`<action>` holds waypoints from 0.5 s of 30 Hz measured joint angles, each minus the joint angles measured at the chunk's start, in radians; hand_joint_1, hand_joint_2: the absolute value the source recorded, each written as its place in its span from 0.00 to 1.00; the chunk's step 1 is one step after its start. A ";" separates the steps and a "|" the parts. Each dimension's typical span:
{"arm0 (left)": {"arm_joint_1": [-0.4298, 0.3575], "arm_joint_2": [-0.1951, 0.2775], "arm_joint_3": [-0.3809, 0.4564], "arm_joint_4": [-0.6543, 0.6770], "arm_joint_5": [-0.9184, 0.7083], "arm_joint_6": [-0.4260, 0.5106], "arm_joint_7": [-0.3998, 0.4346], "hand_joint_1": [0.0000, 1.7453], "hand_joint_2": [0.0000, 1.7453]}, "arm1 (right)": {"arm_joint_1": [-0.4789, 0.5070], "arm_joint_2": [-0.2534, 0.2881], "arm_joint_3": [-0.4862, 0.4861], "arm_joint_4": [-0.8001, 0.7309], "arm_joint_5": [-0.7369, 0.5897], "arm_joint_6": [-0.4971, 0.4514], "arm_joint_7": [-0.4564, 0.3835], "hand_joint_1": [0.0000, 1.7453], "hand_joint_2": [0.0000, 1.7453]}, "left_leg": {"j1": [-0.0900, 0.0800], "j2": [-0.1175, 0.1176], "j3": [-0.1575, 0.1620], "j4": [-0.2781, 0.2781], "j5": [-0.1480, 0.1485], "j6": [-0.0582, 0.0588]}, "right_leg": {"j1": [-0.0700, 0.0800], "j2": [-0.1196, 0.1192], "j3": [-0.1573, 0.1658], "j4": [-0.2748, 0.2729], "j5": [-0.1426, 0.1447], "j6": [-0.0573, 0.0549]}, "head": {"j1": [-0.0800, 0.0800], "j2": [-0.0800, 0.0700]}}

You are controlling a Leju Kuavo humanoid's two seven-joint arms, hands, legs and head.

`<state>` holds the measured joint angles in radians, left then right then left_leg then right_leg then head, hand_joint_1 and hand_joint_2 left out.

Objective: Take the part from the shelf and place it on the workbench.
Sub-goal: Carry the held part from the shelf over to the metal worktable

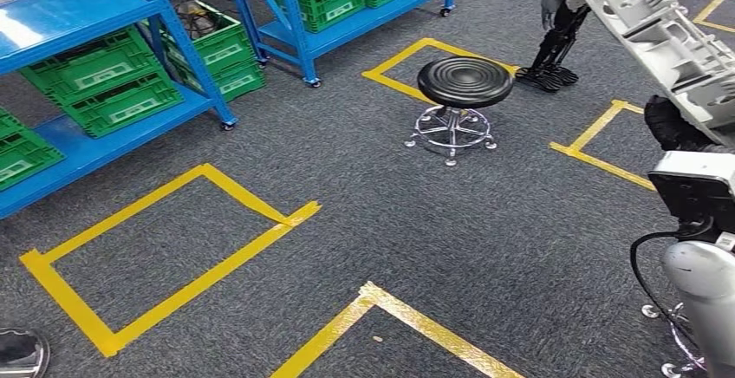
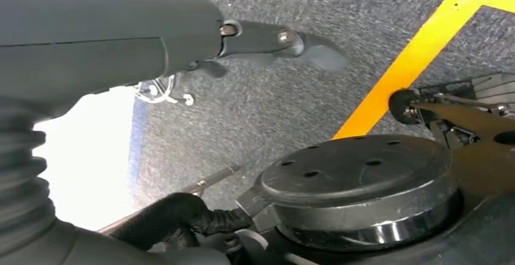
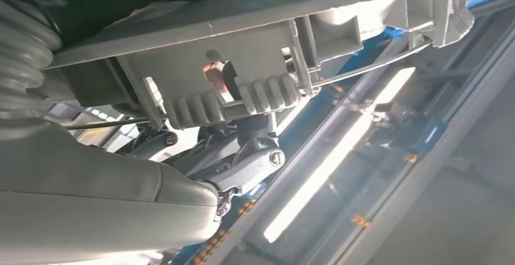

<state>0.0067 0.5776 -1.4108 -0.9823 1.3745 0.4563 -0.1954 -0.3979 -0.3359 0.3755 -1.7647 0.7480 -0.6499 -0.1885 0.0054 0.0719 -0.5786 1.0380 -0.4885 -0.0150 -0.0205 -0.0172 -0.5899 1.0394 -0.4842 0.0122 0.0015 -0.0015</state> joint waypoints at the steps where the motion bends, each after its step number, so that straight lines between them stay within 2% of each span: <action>1: 0.000 0.000 -0.001 -0.001 0.002 0.001 0.000 0.00 1.00 | -0.001 0.000 0.000 0.000 0.002 0.000 0.000 1.00 1.00 | 0.002 -0.019 -0.015 0.038 -0.029 -0.003 | 0.000 0.007 -0.003 -0.001 0.004 -0.007 | -0.001 0.000; 2: 0.001 0.000 -0.003 -0.001 0.003 0.002 -0.001 0.00 1.00 | -0.001 0.000 0.000 0.000 0.005 0.000 0.001 1.00 1.00 | 0.004 -0.041 -0.038 0.097 -0.067 -0.005 | 0.001 0.015 -0.007 -0.002 0.008 -0.013 | -0.002 0.000; 4: 0.001 -0.001 -0.008 -0.004 0.008 0.005 -0.002 0.00 1.00 | -0.001 0.000 0.000 0.000 0.014 0.001 0.004 1.00 1.00 | 0.003 -0.060 -0.092 0.232 -0.130 -0.003 | 0.006 0.033 -0.017 -0.001 0.015 -0.020 | -0.002 0.000; 5: 0.001 -0.001 -0.011 -0.005 0.011 0.007 -0.004 0.00 1.00 | -0.001 0.000 0.000 0.000 0.020 0.002 0.006 1.00 1.00 | 0.002 -0.063 -0.105 0.267 -0.138 0.001 | 0.009 0.044 -0.021 -0.001 0.018 -0.022 | -0.001 0.000; 6: 0.001 -0.001 -0.014 -0.007 0.014 0.009 -0.005 0.00 1.00 | -0.001 -0.001 0.000 0.000 0.027 0.003 0.009 1.00 1.00 | 0.000 -0.065 -0.099 0.263 -0.126 0.008 | 0.013 0.056 -0.023 -0.001 0.021 -0.024 | -0.001 0.000; 7: 0.001 -0.001 -0.016 -0.009 0.017 0.010 -0.006 0.00 1.00 | -0.002 -0.002 0.000 0.000 0.033 0.003 0.012 1.00 1.00 | -0.003 -0.071 -0.076 0.220 -0.096 0.016 | 0.016 0.067 -0.024 -0.001 0.023 -0.024 | -0.001 0.000; 8: 0.000 0.000 -0.017 -0.009 0.019 0.011 -0.008 0.00 1.00 | -0.003 -0.003 0.000 0.000 0.039 0.004 0.014 1.00 1.00 | -0.008 -0.086 -0.041 0.152 -0.058 0.028 | 0.017 0.078 -0.024 -0.001 0.025 -0.023 | -0.001 0.000; 9: 0.000 0.003 -0.018 -0.010 0.021 0.011 -0.008 0.00 1.00 | -0.005 -0.004 -0.001 0.000 0.043 0.004 0.016 1.00 1.00 | -0.010 -0.115 -0.009 0.086 -0.029 0.041 | 0.017 0.088 -0.025 -0.001 0.027 -0.021 | 0.000 0.000; 10: -0.001 0.006 -0.020 -0.011 0.023 0.011 -0.009 0.00 1.00 | -0.008 -0.005 -0.001 0.000 0.046 0.004 0.017 1.00 1.00 | -0.012 -0.139 0.014 0.035 -0.009 0.052 | 0.015 0.097 -0.028 -0.001 0.030 -0.018 | 0.000 0.000; 11: -0.001 0.009 -0.023 -0.012 0.024 0.011 -0.010 0.00 1.00 | -0.012 -0.005 -0.002 0.000 0.048 0.004 0.018 1.00 1.00 | -0.015 -0.157 0.026 0.004 0.000 0.060 | 0.011 0.107 -0.034 -0.002 0.035 -0.012 | -0.002 0.000; 12: -0.002 0.012 -0.024 -0.013 0.025 0.011 -0.010 0.00 1.00 | -0.014 -0.007 -0.003 0.000 0.050 0.004 0.018 1.00 1.00 | -0.016 -0.162 0.029 -0.007 -0.001 0.064 | 0.007 0.119 -0.040 -0.003 0.041 -0.004 | -0.003 0.000; 13: -0.003 0.014 -0.025 -0.014 0.025 0.011 -0.011 0.00 1.00 | -0.016 -0.008 -0.003 0.000 0.051 0.004 0.019 1.00 1.00 | -0.019 -0.151 0.031 -0.019 0.002 0.063 | 0.004 0.131 -0.046 -0.006 0.047 0.004 | -0.006 0.000; 14: -0.005 0.015 -0.026 -0.015 0.025 0.011 -0.012 0.00 1.00 | -0.016 -0.011 -0.004 0.000 0.051 0.004 0.019 1.00 1.00 | -0.018 -0.137 0.034 -0.033 0.006 0.061 | 0.003 0.131 -0.053 -0.006 0.049 0.009 | -0.007 0.000; 15: -0.007 0.015 -0.027 -0.016 0.026 0.011 -0.012 0.00 1.00 | -0.017 -0.013 -0.005 0.000 0.052 0.004 0.019 1.00 1.00 | -0.017 -0.124 0.038 -0.048 0.011 0.059 | 0.004 0.115 -0.063 0.003 0.042 0.014 | -0.006 0.000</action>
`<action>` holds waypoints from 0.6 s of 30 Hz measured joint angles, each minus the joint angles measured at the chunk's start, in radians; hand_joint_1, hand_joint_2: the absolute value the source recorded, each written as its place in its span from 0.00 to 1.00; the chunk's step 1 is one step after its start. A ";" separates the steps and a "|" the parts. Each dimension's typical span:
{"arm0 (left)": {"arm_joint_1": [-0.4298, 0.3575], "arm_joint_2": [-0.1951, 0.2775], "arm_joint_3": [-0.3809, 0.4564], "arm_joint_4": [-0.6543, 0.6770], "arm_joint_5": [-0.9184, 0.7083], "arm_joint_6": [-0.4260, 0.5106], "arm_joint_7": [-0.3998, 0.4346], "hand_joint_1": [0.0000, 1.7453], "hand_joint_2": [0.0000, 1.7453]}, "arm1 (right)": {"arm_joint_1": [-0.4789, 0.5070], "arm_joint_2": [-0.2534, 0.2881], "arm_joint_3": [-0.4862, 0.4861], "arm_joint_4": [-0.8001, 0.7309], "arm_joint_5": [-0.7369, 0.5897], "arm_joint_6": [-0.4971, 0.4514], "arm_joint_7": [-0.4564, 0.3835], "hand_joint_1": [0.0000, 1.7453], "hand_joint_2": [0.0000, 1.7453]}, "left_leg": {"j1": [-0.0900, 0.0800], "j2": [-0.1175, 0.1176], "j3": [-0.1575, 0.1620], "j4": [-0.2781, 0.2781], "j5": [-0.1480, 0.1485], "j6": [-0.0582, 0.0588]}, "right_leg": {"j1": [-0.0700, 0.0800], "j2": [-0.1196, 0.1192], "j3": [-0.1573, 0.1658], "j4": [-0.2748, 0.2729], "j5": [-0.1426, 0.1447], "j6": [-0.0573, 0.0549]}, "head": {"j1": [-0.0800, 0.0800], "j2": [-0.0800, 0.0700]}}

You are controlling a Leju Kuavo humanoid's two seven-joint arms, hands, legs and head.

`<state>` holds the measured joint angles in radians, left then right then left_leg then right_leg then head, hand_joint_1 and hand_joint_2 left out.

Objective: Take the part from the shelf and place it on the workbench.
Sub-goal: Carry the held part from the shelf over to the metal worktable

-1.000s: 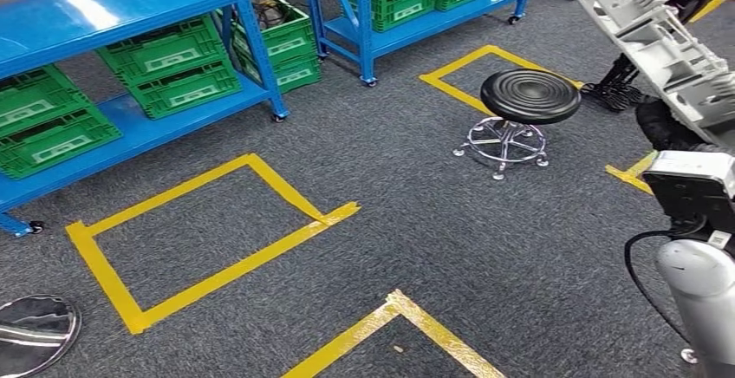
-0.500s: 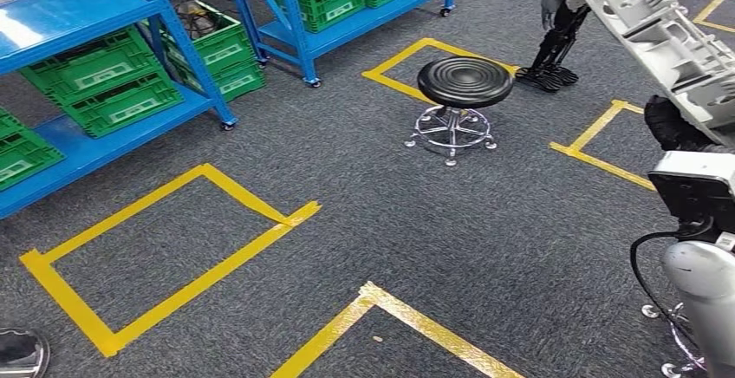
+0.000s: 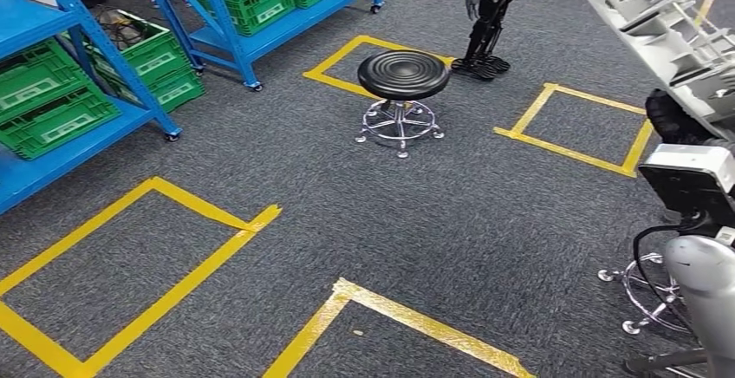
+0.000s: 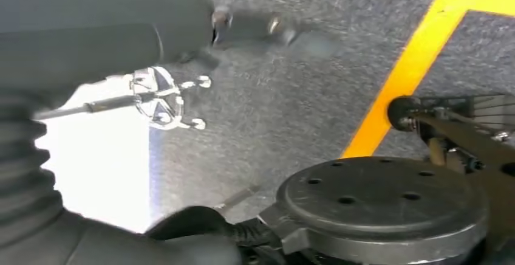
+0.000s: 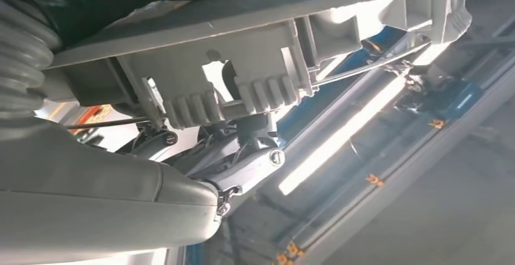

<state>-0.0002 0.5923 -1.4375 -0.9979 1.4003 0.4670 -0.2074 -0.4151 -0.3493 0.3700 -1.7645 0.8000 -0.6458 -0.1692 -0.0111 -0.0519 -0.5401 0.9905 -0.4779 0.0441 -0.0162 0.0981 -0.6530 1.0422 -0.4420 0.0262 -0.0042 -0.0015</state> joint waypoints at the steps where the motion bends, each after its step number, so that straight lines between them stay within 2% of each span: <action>1: 0.000 0.000 -0.001 -0.001 0.001 -0.001 0.000 0.00 1.00 | -0.003 -0.002 -0.001 0.000 0.003 0.000 0.001 1.00 1.00 | 0.002 0.015 0.003 -0.012 0.006 -0.002 | 0.002 -0.025 -0.016 0.028 -0.019 0.004 | 0.002 0.000; 3: 0.001 -0.003 -0.006 -0.002 0.004 -0.003 -0.002 0.00 1.00 | -0.009 -0.007 -0.001 0.000 0.017 0.000 0.004 1.00 1.00 | 0.004 0.042 0.003 -0.019 0.011 -0.002 | 0.004 -0.077 -0.067 0.140 -0.082 0.014 | 0.005 0.000; 4: 0.001 -0.004 -0.009 -0.002 0.007 -0.004 -0.002 0.00 1.00 | -0.011 -0.009 -0.002 0.001 0.026 0.000 0.007 1.00 1.00 | 0.004 0.056 0.000 -0.017 0.011 -0.002 | 0.001 -0.086 -0.093 0.202 -0.110 0.020 | 0.005 0.000; 5: 0.001 -0.006 -0.012 -0.002 0.009 -0.004 -0.003 0.00 1.00 | -0.013 -0.013 -0.002 0.001 0.034 0.000 0.011 1.00 1.00 | 0.005 0.069 -0.002 -0.016 0.011 -0.002 | -0.001 -0.090 -0.108 0.244 -0.123 0.026 | 0.005 0.000; 6: 0.000 -0.008 -0.014 -0.002 0.010 -0.005 -0.004 0.00 1.00 | -0.016 -0.018 -0.004 0.002 0.042 0.000 0.016 1.00 1.00 | 0.006 0.082 -0.003 -0.013 0.010 -0.003 | -0.004 -0.093 -0.105 0.250 -0.119 0.030 | 0.005 0.000; 7: -0.001 -0.009 -0.016 -0.002 0.011 -0.006 -0.005 0.00 1.00 | -0.019 -0.022 -0.006 0.002 0.048 0.000 0.021 1.00 1.00 | 0.007 0.094 -0.004 -0.010 0.009 -0.006 | -0.007 -0.098 -0.080 0.214 -0.097 0.034 | 0.005 0.000; 9: -0.003 -0.009 -0.018 -0.002 0.015 -0.006 -0.006 0.00 1.00 | -0.024 -0.030 -0.013 0.003 0.057 0.000 0.028 1.00 1.00 | 0.009 0.114 -0.006 0.001 0.001 -0.017 | -0.008 -0.130 0.003 0.080 -0.050 0.040 | 0.006 0.000; 10: -0.004 -0.009 -0.019 -0.002 0.017 -0.006 -0.007 0.00 1.00 | -0.028 -0.033 -0.017 0.003 0.060 0.000 0.030 1.00 1.00 | 0.008 0.122 -0.007 0.008 -0.003 -0.024 | -0.006 -0.143 0.035 0.028 -0.037 0.036 | 0.006 0.000; 11: -0.005 -0.008 -0.019 -0.002 0.018 -0.006 -0.007 0.00 1.00 | -0.030 -0.036 -0.021 0.003 0.062 0.000 0.031 1.00 1.00 | 0.006 0.128 -0.008 0.013 -0.006 -0.030 | -0.005 -0.150 0.052 0.000 -0.035 0.029 | 0.006 0.000; 14: -0.008 -0.006 -0.020 -0.003 0.020 -0.007 -0.008 0.00 1.00 | -0.035 -0.044 -0.027 0.003 0.067 0.000 0.035 1.00 1.00 | 0.005 0.145 -0.009 0.018 -0.008 -0.043 | -0.003 -0.128 0.049 -0.005 -0.030 0.000 | 0.004 0.000; 16: -0.011 -0.007 -0.021 -0.003 0.020 -0.008 -0.008 0.00 1.00 | -0.036 -0.047 -0.029 0.003 0.075 0.000 0.039 1.00 1.00 | 0.010 0.121 -0.023 0.054 -0.040 -0.050 | -0.004 -0.112 0.045 -0.008 -0.024 -0.014 | 0.003 0.000; 18: -0.012 -0.008 -0.024 -0.003 0.020 -0.009 -0.008 0.00 1.00 | -0.037 -0.050 -0.031 0.003 0.084 0.000 0.044 1.00 1.00 | 0.013 0.078 -0.072 0.171 -0.108 -0.054 | -0.003 -0.095 0.041 -0.009 -0.019 -0.022 | 0.001 0.000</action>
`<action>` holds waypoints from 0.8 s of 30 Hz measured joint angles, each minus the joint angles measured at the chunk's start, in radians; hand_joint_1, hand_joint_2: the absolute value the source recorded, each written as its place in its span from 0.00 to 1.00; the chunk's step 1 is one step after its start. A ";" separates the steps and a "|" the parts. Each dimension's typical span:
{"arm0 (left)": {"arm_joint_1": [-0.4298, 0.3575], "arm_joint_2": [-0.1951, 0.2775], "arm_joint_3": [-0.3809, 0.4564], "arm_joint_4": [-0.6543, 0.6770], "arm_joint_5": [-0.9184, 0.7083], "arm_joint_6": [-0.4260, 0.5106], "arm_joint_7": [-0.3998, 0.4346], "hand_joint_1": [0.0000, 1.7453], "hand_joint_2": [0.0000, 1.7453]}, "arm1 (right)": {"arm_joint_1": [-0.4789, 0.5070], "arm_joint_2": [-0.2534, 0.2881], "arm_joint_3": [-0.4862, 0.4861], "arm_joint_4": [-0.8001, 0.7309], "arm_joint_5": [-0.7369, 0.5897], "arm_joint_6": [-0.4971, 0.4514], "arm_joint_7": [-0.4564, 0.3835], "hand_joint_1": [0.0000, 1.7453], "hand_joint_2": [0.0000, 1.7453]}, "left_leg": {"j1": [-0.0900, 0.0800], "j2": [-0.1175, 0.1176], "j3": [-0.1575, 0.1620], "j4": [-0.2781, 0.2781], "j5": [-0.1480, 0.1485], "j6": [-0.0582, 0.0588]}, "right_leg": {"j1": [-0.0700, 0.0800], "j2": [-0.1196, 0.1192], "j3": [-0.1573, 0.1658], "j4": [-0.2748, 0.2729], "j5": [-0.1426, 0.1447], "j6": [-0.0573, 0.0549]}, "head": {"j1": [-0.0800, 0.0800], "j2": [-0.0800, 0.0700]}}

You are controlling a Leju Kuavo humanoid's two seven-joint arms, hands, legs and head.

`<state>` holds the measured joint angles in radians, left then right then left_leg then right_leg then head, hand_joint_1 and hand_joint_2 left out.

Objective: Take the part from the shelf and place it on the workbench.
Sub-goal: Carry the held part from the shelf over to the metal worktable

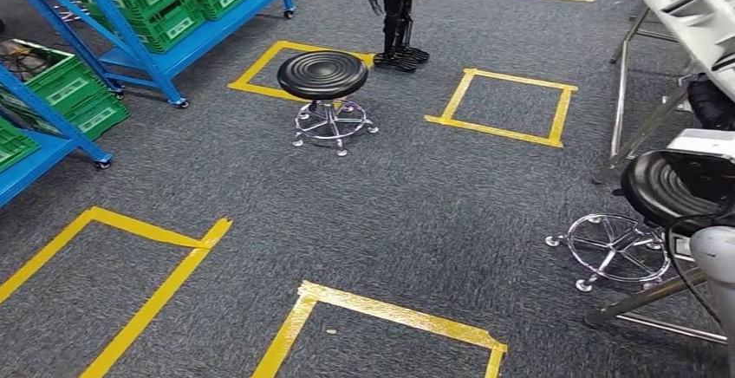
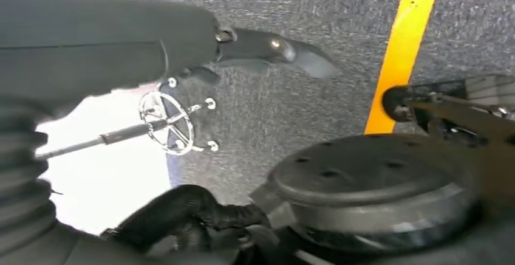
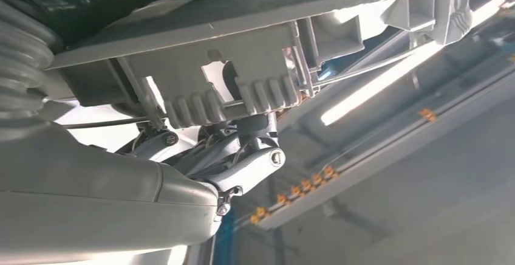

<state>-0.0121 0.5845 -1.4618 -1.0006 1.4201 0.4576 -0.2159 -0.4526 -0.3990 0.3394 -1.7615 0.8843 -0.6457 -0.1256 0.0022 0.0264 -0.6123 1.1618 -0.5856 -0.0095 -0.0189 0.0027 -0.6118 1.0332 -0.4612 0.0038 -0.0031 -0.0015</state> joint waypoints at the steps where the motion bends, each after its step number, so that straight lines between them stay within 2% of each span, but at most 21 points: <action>1: 0.000 0.000 -0.002 0.000 0.000 -0.001 0.000 0.00 1.00 | 0.000 -0.002 -0.002 0.000 0.004 0.000 0.003 1.00 1.00 | 0.000 -0.011 -0.032 0.073 -0.032 0.001 | 0.002 0.010 -0.003 0.000 0.002 -0.003 | 0.000 0.000; 2: -0.001 -0.001 -0.004 0.000 -0.001 -0.001 0.000 0.00 1.00 | 0.001 -0.005 -0.005 0.000 0.008 0.000 0.005 1.00 1.00 | 0.000 -0.016 -0.056 0.127 -0.049 0.003 | 0.004 0.020 -0.005 0.000 0.003 -0.005 | 0.000 0.000; 3: -0.002 -0.001 -0.005 0.000 -0.002 -0.001 0.000 0.00 1.00 | 0.002 -0.008 -0.008 0.000 0.011 -0.001 0.008 1.00 1.00 | -0.001 -0.018 -0.065 0.148 -0.046 0.007 | 0.007 0.032 -0.006 0.000 0.004 -0.006 | 0.000 0.000; 4: -0.004 -0.001 -0.006 0.000 -0.002 -0.002 0.000 0.00 1.00 | 0.002 -0.012 -0.012 0.000 0.014 -0.001 0.010 1.00 1.00 | -0.002 -0.021 -0.056 0.128 -0.024 0.013 | 0.009 0.043 -0.006 0.001 0.006 -0.007 | 0.000 0.000; 6: -0.007 0.000 -0.008 0.000 -0.005 -0.002 0.000 0.00 1.00 | 0.003 -0.018 -0.021 0.000 0.018 -0.002 0.013 1.00 1.00 | -0.006 -0.047 0.001 0.002 0.053 0.027 | 0.009 0.064 -0.005 0.001 0.007 -0.006 | 0.000 0.000; 8: -0.009 0.004 -0.011 0.000 -0.009 -0.002 0.001 0.00 1.00 | 0.002 -0.022 -0.027 0.001 0.023 -0.002 0.015 1.00 1.00 | -0.008 -0.094 0.048 -0.103 0.098 0.039 | 0.008 0.080 -0.007 0.001 0.010 -0.002 | 0.002 0.000; 9: -0.010 0.006 -0.012 0.000 -0.012 -0.002 0.002 0.00 1.00 | 0.002 -0.023 -0.030 0.001 0.026 -0.002 0.016 1.00 1.00 | -0.008 -0.108 0.057 -0.124 0.101 0.042 | 0.006 0.088 -0.011 0.001 0.013 0.003 | 0.001 0.000; 10: -0.011 0.008 -0.014 0.000 -0.014 -0.001 0.002 0.00 1.00 | 0.002 -0.026 -0.034 0.001 0.029 -0.003 0.018 1.00 1.00 | -0.009 -0.111 0.060 -0.133 0.098 0.045 | 0.004 0.098 -0.017 0.001 0.017 0.009 | 0.000 0.000; 12: -0.016 0.011 -0.015 -0.001 -0.019 -0.001 0.003 0.00 1.00 | 0.006 -0.036 -0.046 0.002 0.036 -0.004 0.024 1.00 1.00 | -0.012 -0.091 0.062 -0.150 0.098 0.046 | -0.002 0.117 -0.028 -0.002 0.026 0.023 | -0.002 0.000; 13: -0.019 0.011 -0.015 -0.002 -0.021 0.000 0.003 0.00 1.00 | 0.009 -0.044 -0.054 0.002 0.038 -0.004 0.027 1.00 1.00 | -0.011 -0.078 0.064 -0.161 0.102 0.047 | -0.002 0.108 -0.036 0.003 0.024 0.028 | -0.002 0.000; 14: -0.021 0.012 -0.015 -0.003 -0.021 0.001 0.003 0.00 1.00 | 0.012 -0.052 -0.061 0.002 0.040 -0.004 0.029 1.00 1.00 | -0.010 -0.066 0.067 -0.171 0.108 0.047 | 0.000 0.088 -0.049 0.020 0.011 0.031 | 0.000 0.000; 16: -0.018 0.012 -0.017 -0.005 -0.022 0.002 0.003 0.00 1.00 | 0.017 -0.064 -0.077 0.002 0.044 -0.005 0.032 1.00 1.00 | -0.009 -0.041 0.068 -0.181 0.115 0.049 | 0.002 0.031 -0.098 0.116 -0.043 0.037 | 0.004 0.000; 18: -0.014 0.010 -0.019 -0.005 -0.023 0.003 0.003 0.00 1.00 | 0.023 -0.074 -0.092 0.002 0.048 -0.005 0.034 1.00 1.00 | -0.009 -0.016 0.065 -0.180 0.116 0.050 | 0.000 0.008 -0.151 0.236 -0.093 0.047 | 0.006 0.000; 19: -0.014 0.010 -0.020 -0.005 -0.023 0.003 0.003 0.00 1.00 | 0.027 -0.079 -0.099 0.002 0.049 -0.005 0.036 1.00 1.00 | -0.009 -0.003 0.065 -0.179 0.115 0.050 | -0.001 0.005 -0.161 0.263 -0.097 0.050 | 0.006 0.000; 20: -0.014 0.009 -0.020 -0.005 -0.023 0.003 0.003 0.00 1.00 | 0.031 -0.083 -0.106 0.002 0.050 -0.005 0.038 1.00 1.00 | -0.008 0.009 0.064 -0.177 0.113 0.048 | -0.003 0.001 -0.151 0.251 -0.084 0.054 | 0.006 0.000; 21: -0.014 0.008 -0.020 -0.005 -0.022 0.003 0.003 0.00 1.00 | 0.034 -0.086 -0.112 0.002 0.051 -0.005 0.040 1.00 1.00 | -0.007 0.021 0.064 -0.175 0.111 0.045 | -0.005 -0.008 -0.121 0.200 -0.057 0.057 | 0.006 0.000; 22: -0.014 0.008 -0.020 -0.005 -0.022 0.003 0.003 0.00 1.00 | 0.036 -0.090 -0.118 0.002 0.053 -0.005 0.041 1.00 1.00 | -0.008 0.032 0.065 -0.170 0.107 0.040 | -0.006 -0.026 -0.081 0.128 -0.032 0.061 | 0.006 0.000; 23: -0.014 0.010 -0.020 -0.006 -0.022 0.003 0.003 0.00 1.00 | 0.037 -0.094 -0.123 0.001 0.056 -0.005 0.042 1.00 1.00 | -0.009 0.042 0.064 -0.165 0.103 0.034 | -0.005 -0.042 -0.043 0.064 -0.013 0.059 | 0.006 0.000; 24: -0.014 0.013 -0.020 -0.007 -0.021 0.002 0.003 0.00 1.00 | 0.038 -0.097 -0.129 0.001 0.060 -0.005 0.043 1.00 1.00 | -0.011 0.050 0.063 -0.160 0.099 0.028 | -0.003 -0.052 -0.017 0.021 -0.004 0.053 | 0.005 0.000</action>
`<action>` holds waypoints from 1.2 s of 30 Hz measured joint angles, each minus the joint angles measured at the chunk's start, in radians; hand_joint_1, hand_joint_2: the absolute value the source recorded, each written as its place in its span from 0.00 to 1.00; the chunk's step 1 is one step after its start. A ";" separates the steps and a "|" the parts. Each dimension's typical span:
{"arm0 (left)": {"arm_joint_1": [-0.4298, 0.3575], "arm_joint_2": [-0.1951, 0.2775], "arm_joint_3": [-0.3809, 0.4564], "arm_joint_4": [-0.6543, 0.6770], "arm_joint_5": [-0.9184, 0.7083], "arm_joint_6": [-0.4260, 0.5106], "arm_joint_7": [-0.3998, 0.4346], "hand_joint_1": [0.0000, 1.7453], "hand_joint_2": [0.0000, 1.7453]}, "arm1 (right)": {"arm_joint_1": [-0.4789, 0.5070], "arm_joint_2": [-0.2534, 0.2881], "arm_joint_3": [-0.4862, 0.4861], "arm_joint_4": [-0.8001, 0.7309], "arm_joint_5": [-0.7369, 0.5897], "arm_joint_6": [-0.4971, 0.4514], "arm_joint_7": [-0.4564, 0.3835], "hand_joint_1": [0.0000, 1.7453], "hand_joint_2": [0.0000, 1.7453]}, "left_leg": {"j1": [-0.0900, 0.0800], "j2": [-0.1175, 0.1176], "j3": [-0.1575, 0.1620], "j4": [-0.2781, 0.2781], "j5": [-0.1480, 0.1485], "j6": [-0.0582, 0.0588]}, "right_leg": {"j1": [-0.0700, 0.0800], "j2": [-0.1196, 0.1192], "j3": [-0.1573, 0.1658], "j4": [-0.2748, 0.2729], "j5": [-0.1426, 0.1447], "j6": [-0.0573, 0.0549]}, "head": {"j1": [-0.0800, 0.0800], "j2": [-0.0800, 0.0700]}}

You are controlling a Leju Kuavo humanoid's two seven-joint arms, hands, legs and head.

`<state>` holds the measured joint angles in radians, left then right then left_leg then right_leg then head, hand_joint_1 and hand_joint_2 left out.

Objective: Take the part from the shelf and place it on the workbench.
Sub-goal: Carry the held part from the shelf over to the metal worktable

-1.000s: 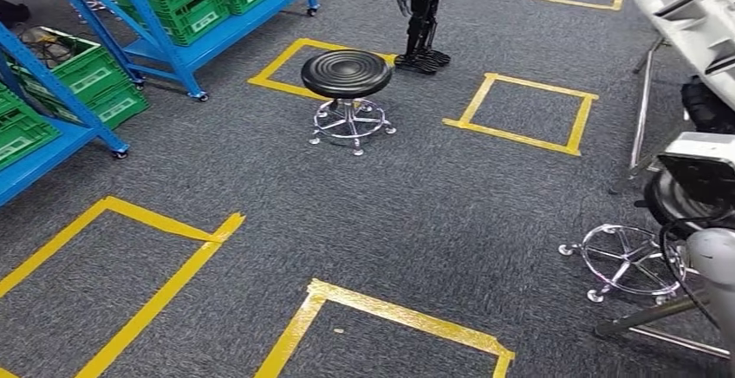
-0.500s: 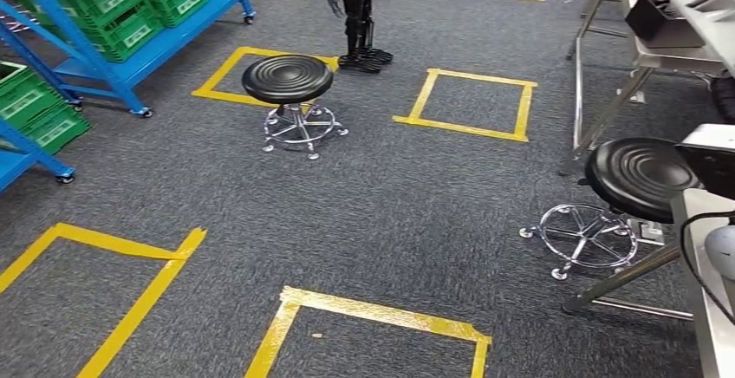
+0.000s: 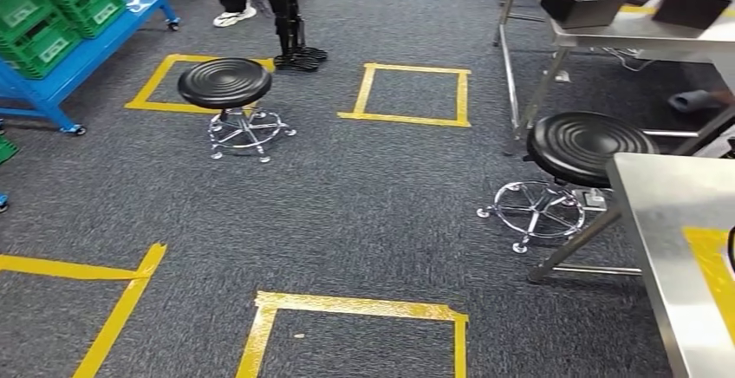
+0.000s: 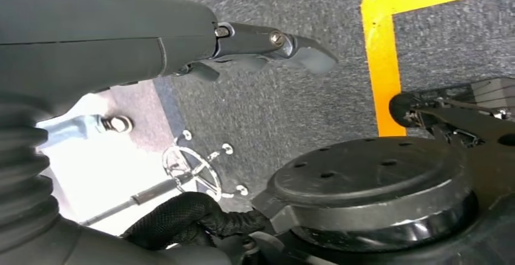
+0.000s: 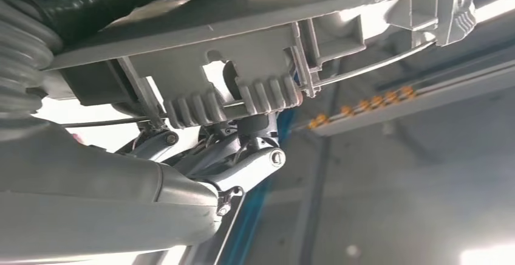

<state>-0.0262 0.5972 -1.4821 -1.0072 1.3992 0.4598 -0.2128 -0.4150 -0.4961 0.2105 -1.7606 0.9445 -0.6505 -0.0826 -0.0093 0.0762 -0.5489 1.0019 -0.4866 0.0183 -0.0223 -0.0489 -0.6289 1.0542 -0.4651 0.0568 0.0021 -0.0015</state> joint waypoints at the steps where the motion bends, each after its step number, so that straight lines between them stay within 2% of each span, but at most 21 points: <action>1: 0.000 0.003 0.000 -0.001 0.001 -0.001 0.000 0.00 1.00 | 0.001 -0.003 -0.006 0.000 0.004 0.000 0.001 1.00 1.00 | -0.003 0.007 0.000 0.004 -0.003 -0.005 | 0.002 -0.003 0.011 -0.018 -0.001 -0.008 | -0.001 0.000; 3: 0.000 0.005 0.000 -0.002 0.006 -0.002 -0.002 0.00 1.00 | 0.006 -0.011 -0.019 -0.001 0.008 0.000 0.003 1.00 1.00 | -0.003 0.021 0.002 0.006 -0.005 -0.010 | 0.005 0.017 0.010 -0.015 0.002 -0.028 | -0.004 0.000; 5: 0.000 0.004 0.000 -0.003 0.012 -0.004 -0.005 0.00 1.00 | 0.010 -0.020 -0.032 -0.003 0.012 0.000 0.005 1.00 1.00 | 0.002 0.000 -0.005 0.026 -0.027 -0.018 | 0.004 0.033 0.008 -0.017 0.005 -0.041 | -0.005 0.000; 6: 0.001 0.003 0.000 -0.003 0.015 -0.006 -0.005 0.00 1.00 | 0.012 -0.024 -0.037 -0.004 0.013 0.000 0.005 1.00 1.00 | 0.005 -0.022 -0.020 0.064 -0.053 -0.022 | 0.003 0.041 0.007 -0.018 0.008 -0.047 | -0.006 0.000; 8: 0.005 0.001 0.000 -0.003 0.021 -0.009 -0.008 0.00 1.00 | 0.014 -0.029 -0.046 -0.006 0.017 0.000 0.006 1.00 1.00 | 0.007 -0.060 -0.076 0.194 -0.122 -0.023 | 0.006 0.059 0.005 -0.019 0.010 -0.054 | -0.007 0.000; 10: 0.010 -0.004 -0.001 -0.003 0.027 -0.010 -0.011 0.00 1.00 | 0.019 -0.033 -0.054 -0.006 0.018 0.000 0.007 1.00 1.00 | 0.005 -0.068 -0.126 0.300 -0.154 -0.015 | 0.011 0.081 0.002 -0.018 0.012 -0.058 | -0.007 0.000; 11: 0.011 -0.006 -0.001 -0.003 0.029 -0.010 -0.013 0.00 1.00 | 0.022 -0.035 -0.058 -0.006 0.019 0.000 0.008 1.00 1.00 | 0.002 -0.070 -0.129 0.301 -0.140 -0.008 | 0.014 0.093 0.002 -0.018 0.013 -0.058 | -0.007 0.000; 12: 0.011 -0.007 0.000 -0.003 0.031 -0.010 -0.015 0.00 1.00 | 0.025 -0.037 -0.062 -0.006 0.018 0.000 0.008 1.00 1.00 | -0.002 -0.075 -0.114 0.263 -0.107 0.001 | 0.015 0.106 0.003 -0.018 0.013 -0.059 | -0.007 0.000; 14: 0.013 -0.005 0.000 -0.002 0.036 -0.010 -0.018 0.00 1.00 | 0.031 -0.040 -0.070 -0.006 0.019 -0.001 0.008 1.00 1.00 | -0.013 -0.114 -0.055 0.127 -0.030 0.022 | 0.014 0.128 0.004 -0.019 0.014 -0.059 | -0.006 0.000; 15: 0.014 -0.003 0.000 -0.002 0.038 -0.010 -0.019 0.00 1.00 | 0.034 -0.041 -0.073 -0.006 0.019 -0.001 0.009 1.00 1.00 | -0.017 -0.135 -0.031 0.071 -0.005 0.031 | 0.012 0.138 0.003 -0.019 0.016 -0.056 | -0.006 0.000; 17: 0.017 0.002 -0.001 -0.002 0.042 -0.010 -0.021 0.00 1.00 | 0.043 -0.043 -0.081 -0.006 0.019 -0.001 0.010 1.00 1.00 | -0.021 -0.157 -0.010 0.022 0.007 0.043 | 0.004 0.160 -0.004 -0.021 0.023 -0.047 | -0.008 0.000; 19: 0.013 0.004 -0.001 -0.002 0.042 -0.010 -0.022 0.00 1.00 | 0.052 -0.048 -0.089 -0.006 0.019 -0.001 0.011 1.00 1.00 | -0.023 -0.134 0.000 -0.006 0.012 0.044 | -0.002 0.174 -0.012 -0.026 0.029 -0.036 | -0.009 0.000; 21: 0.010 0.001 -0.001 -0.002 0.043 -0.010 -0.023 0.00 1.00 | 0.055 -0.056 -0.095 -0.007 0.019 -0.001 0.012 1.00 1.00 | -0.020 -0.108 0.014 -0.041 0.022 0.040 | 0.002 0.135 -0.033 0.002 0.007 -0.031 | -0.007 0.000; 23: 0.012 -0.003 -0.001 -0.003 0.045 -0.010 -0.025 0.00 1.00 | 0.056 -0.059 -0.099 -0.006 0.020 -0.001 0.012 1.00 1.00 | -0.017 -0.082 0.019 -0.054 0.028 0.037 | 0.005 0.079 -0.082 0.105 -0.051 -0.024 | -0.003 0.000; 25: 0.014 -0.008 -0.001 -0.003 0.047 -0.010 -0.027 0.00 1.00 | 0.062 -0.060 -0.103 -0.006 0.022 -0.001 0.012 1.00 1.00 | -0.014 -0.055 0.019 -0.050 0.024 0.034 | 0.000 0.061 -0.129 0.212 -0.089 -0.011 | -0.003 0.000; 26: 0.014 -0.011 -0.001 -0.003 0.048 -0.010 -0.028 0.00 1.00 | 0.066 -0.061 -0.105 -0.006 0.022 0.000 0.012 1.00 1.00 | -0.011 -0.043 0.019 -0.047 0.021 0.030 | -0.004 0.056 -0.132 0.224 -0.084 -0.004 | -0.003 0.000; 27: 0.014 -0.013 -0.001 -0.003 0.049 -0.010 -0.029 0.00 1.00 | 0.069 -0.062 -0.107 -0.006 0.022 0.000 0.013 1.00 1.00 | -0.007 -0.031 0.019 -0.041 0.016 0.024 | -0.008 0.050 -0.115 0.195 -0.063 0.004 | -0.003 0.000; 29: 0.013 -0.014 -0.001 -0.002 0.049 -0.009 -0.030 0.00 1.00 | 0.073 -0.063 -0.111 -0.006 0.021 0.000 0.016 1.00 1.00 | 0.000 -0.010 0.017 -0.025 0.001 0.009 | -0.013 0.021 -0.044 0.072 -0.013 0.021 | -0.002 0.000; 31: 0.012 -0.012 -0.002 -0.002 0.050 -0.009 -0.031 0.00 1.00 | 0.078 -0.066 -0.116 -0.007 0.021 0.000 0.018 1.00 1.00 | 0.000 0.005 0.016 -0.004 -0.013 -0.006 | -0.011 0.004 0.003 -0.004 0.003 0.014 | -0.003 0.000; 34: 0.009 -0.011 -0.005 -0.001 0.054 -0.008 -0.032 0.00 1.00 | 0.091 -0.072 -0.128 -0.010 0.022 -0.001 0.022 1.00 1.00 | 0.002 0.021 0.018 0.005 -0.021 -0.015 | -0.008 0.026 0.004 -0.005 0.000 -0.020 | -0.009 0.000; 36: 0.006 -0.012 -0.008 -0.001 0.057 -0.006 -0.033 0.00 1.00 | 0.102 -0.078 -0.142 -0.012 0.022 0.000 0.025 1.00 1.00 | 0.007 -0.003 0.006 0.040 -0.051 -0.020 | -0.007 0.042 0.002 -0.004 0.001 -0.034 | -0.010 0.000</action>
<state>-0.0200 0.5849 -1.4898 -1.0086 1.4558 0.4535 -0.2457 -0.3126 -0.5741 0.0689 -1.7731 0.9667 -0.6510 -0.0571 -0.0021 0.0735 -0.5427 1.0420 -0.5373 -0.0020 -0.0290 -0.0066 -0.6268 1.0501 -0.4642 0.0228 -0.0084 -0.0015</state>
